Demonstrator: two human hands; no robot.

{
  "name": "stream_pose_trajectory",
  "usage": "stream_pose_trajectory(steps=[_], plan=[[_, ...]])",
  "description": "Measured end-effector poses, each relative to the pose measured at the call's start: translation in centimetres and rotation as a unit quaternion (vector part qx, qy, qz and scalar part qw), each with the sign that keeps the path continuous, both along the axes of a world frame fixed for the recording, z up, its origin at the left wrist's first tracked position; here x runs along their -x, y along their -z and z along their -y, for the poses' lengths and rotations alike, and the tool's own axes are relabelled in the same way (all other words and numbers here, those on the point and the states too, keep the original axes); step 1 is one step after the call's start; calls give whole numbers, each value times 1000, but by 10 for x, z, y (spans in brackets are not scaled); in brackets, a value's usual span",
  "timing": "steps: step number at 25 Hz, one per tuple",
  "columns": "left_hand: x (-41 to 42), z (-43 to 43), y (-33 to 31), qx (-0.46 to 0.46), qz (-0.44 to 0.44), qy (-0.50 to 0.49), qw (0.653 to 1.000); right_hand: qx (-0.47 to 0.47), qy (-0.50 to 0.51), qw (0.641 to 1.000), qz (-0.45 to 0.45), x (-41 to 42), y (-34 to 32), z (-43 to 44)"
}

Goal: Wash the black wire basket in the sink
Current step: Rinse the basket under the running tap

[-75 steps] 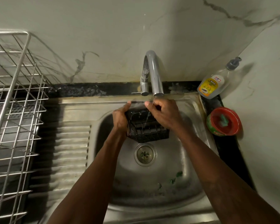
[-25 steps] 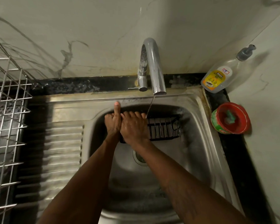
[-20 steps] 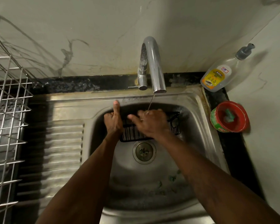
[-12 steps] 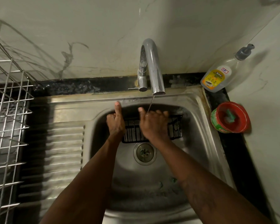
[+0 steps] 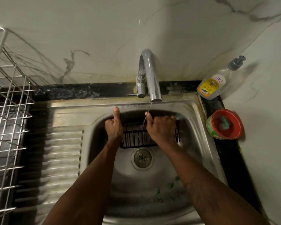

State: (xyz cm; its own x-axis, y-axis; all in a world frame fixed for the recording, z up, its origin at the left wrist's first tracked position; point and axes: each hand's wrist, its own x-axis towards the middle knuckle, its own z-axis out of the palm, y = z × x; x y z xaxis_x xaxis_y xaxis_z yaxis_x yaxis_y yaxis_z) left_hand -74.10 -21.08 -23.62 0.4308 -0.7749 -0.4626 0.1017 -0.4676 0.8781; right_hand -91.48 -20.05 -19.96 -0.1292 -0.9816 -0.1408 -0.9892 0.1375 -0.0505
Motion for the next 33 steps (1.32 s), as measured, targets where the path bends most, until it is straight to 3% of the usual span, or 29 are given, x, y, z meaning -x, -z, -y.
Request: stream_pose_trajectory(steps=[2,4,7,14,16,17,19,21,23,25,28,30,33], plan=[[0,0,0,8,4,1,1000,14,-19,999,48,-50,0,-7],[-2,0,0,22,-14,-9,1000,37,-111,991,69,-88,3,-20],[-5,-1,-3,19,-5,-16,1000,42,-189,977,83,-77,5,-15],[-1,-1,-4,2,28,0,1000,-11,-34,999,-9,5,-5,6],[-3,-6,-12,31,87,64,994,-20,-41,999,-14,3,-14,6],[-4,-9,-15,59,156,118,979,-15,-53,998,-19,0,-20,5],[-1,-16,-27,112,297,209,925,-1,-78,997,-26,-10,-37,6],[14,-21,-32,157,367,246,883,-2,-96,995,-40,-25,-52,14],[32,-20,-36,124,248,187,942,-23,-119,991,-64,-42,-72,22],[37,-14,-32,19,93,92,991,-24,-147,987,-68,-54,-92,24],[22,-6,-24,-79,15,34,996,0,-143,989,49,-50,-114,18],[11,-7,-19,-54,-14,30,998,0,-179,973,144,-40,-113,13],[9,-14,-27,6,-4,87,996,78,-201,962,166,-35,-86,0]])
